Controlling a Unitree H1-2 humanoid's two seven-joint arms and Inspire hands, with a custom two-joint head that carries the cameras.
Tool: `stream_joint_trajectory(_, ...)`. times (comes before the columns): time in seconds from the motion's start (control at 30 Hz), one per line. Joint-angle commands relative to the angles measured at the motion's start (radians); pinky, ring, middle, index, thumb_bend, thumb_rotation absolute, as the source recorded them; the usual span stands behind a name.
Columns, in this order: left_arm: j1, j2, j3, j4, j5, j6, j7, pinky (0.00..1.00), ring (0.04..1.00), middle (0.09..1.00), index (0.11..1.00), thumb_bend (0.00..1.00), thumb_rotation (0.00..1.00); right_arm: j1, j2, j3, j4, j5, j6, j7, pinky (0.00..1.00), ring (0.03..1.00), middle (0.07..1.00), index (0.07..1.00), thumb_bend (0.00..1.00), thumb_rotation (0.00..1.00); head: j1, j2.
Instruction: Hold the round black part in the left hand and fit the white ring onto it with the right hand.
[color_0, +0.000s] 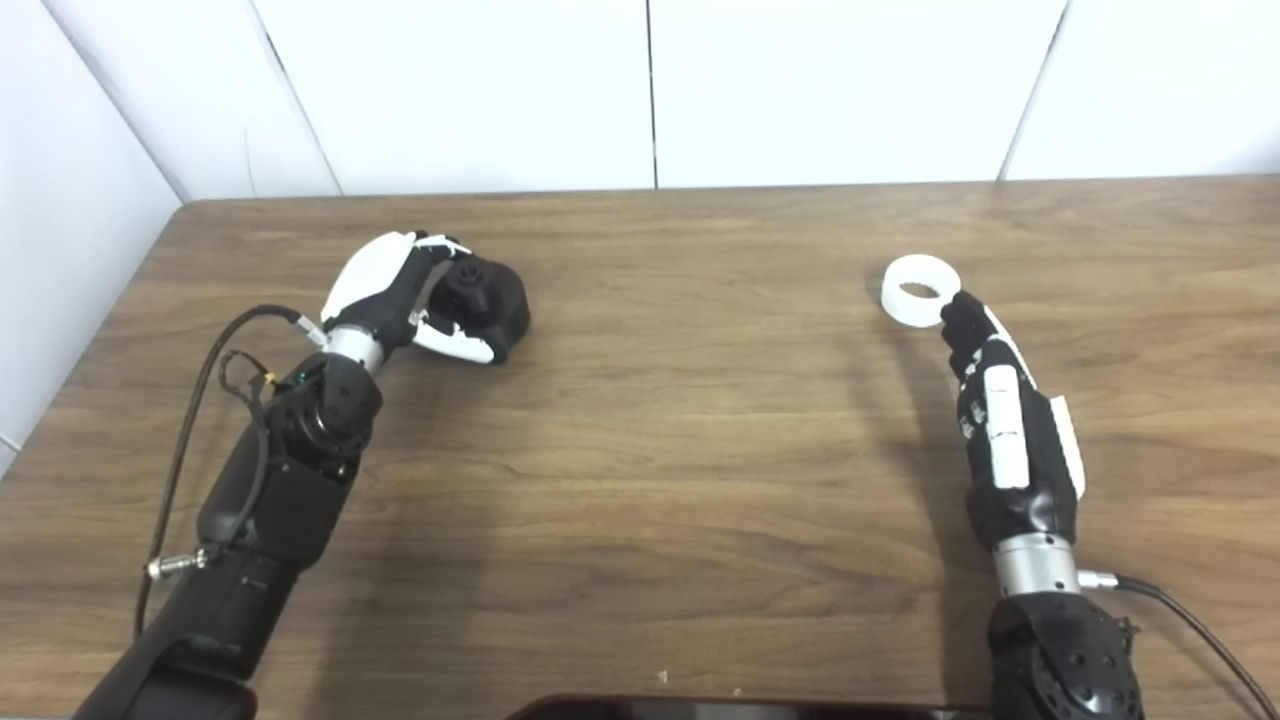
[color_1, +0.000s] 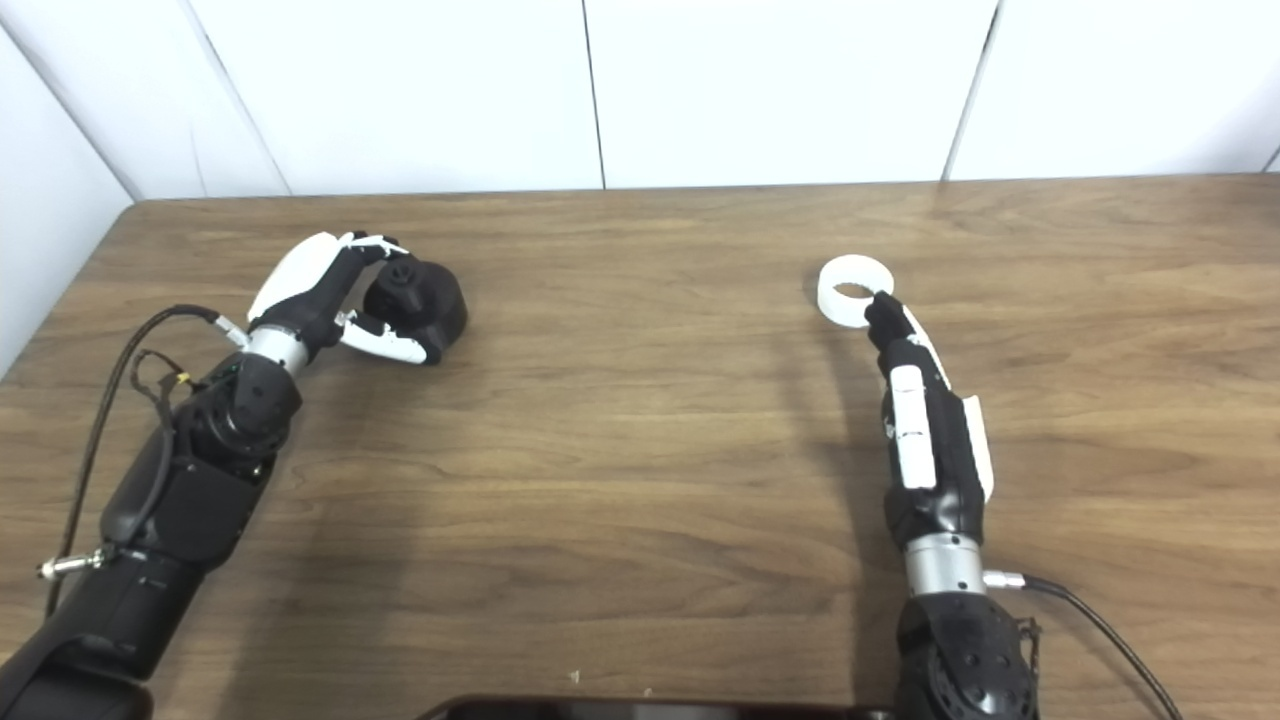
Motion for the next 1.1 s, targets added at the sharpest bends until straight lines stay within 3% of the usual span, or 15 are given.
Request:
stream_joint_trajectory(0.0,-0.034,0.025,0.012,-0.046,0.014,-0.022,0.030,0.90,0.997,0.912,0.610,0.83,0.16,0.037,0.007,0.004,0.034,-0.001,-0.036,0.009,1.00,0.943,0.901,0.888,0.51,0.92,0.000,0.001)
stream_joint_trajectory(0.37,-0.002,0.026,-0.014,-0.128,0.029,-0.013,0.004,0.89,0.988,0.923,0.637,0.85,0.19,0.041,0.010,0.002,0.027,0.001,-0.027,0.008,1.00,0.945,0.901,0.886,0.51,0.91,-0.002,0.010)
stream_joint_trajectory(0.87,0.044,0.015,-0.048,-0.263,0.043,0.052,-0.104,0.88,1.000,0.934,0.628,0.85,0.22,0.046,0.014,0.008,0.013,-0.007,-0.015,0.006,1.00,0.948,0.900,0.891,0.51,0.90,-0.005,0.030)
stream_joint_trajectory(1.07,0.068,0.014,-0.082,-0.299,0.060,0.039,-0.138,0.95,1.000,0.930,0.625,0.84,0.23,0.048,0.017,0.014,0.007,-0.017,-0.015,0.005,1.00,0.950,0.902,0.894,0.51,0.92,-0.004,0.035)
